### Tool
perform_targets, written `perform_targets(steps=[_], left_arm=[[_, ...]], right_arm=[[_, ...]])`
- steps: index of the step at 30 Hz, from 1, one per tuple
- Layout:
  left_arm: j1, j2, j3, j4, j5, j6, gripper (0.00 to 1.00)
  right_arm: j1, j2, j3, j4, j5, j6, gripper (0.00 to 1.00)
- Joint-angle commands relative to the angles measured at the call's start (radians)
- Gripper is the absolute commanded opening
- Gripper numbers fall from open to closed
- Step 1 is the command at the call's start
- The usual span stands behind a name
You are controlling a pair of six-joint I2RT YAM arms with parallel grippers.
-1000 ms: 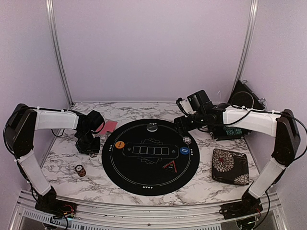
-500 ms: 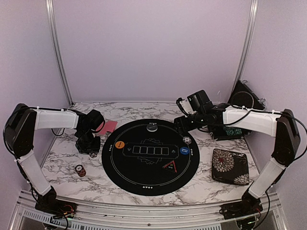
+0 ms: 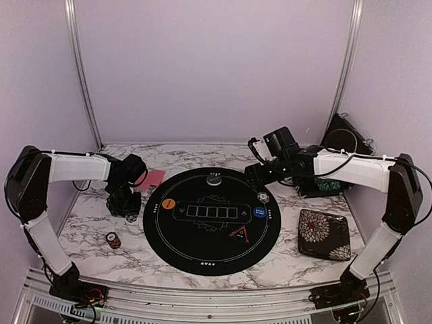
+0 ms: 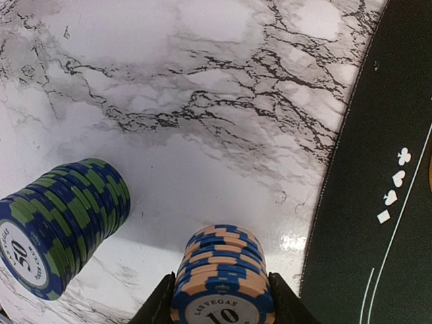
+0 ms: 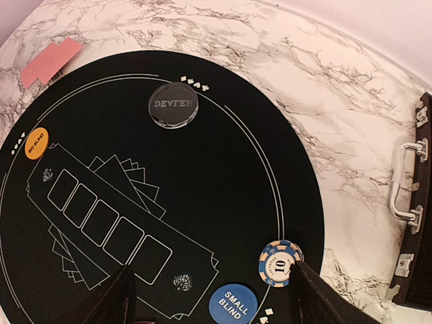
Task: Distribute texas hold em gaming equipment
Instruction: Pick up the pile of poker chips from the pile of poker chips, then place the poker chips pile at the big blind area.
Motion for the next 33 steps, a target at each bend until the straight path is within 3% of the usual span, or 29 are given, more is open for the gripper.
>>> perform_targets(steps=[1,33], left_arm=[[0.002,-0.030,0.030,-0.031,-0.006,0.009,0.36],[-0.039,0.013,0.116,-0.060,0.002,0.019,0.36]], right_arm=[[-0.008,0.003,0.010,-0.006,0.008,-0.008,0.75],[-0.007,-0.003,0.007,-0.006,0.008,-0.009,0.75]])
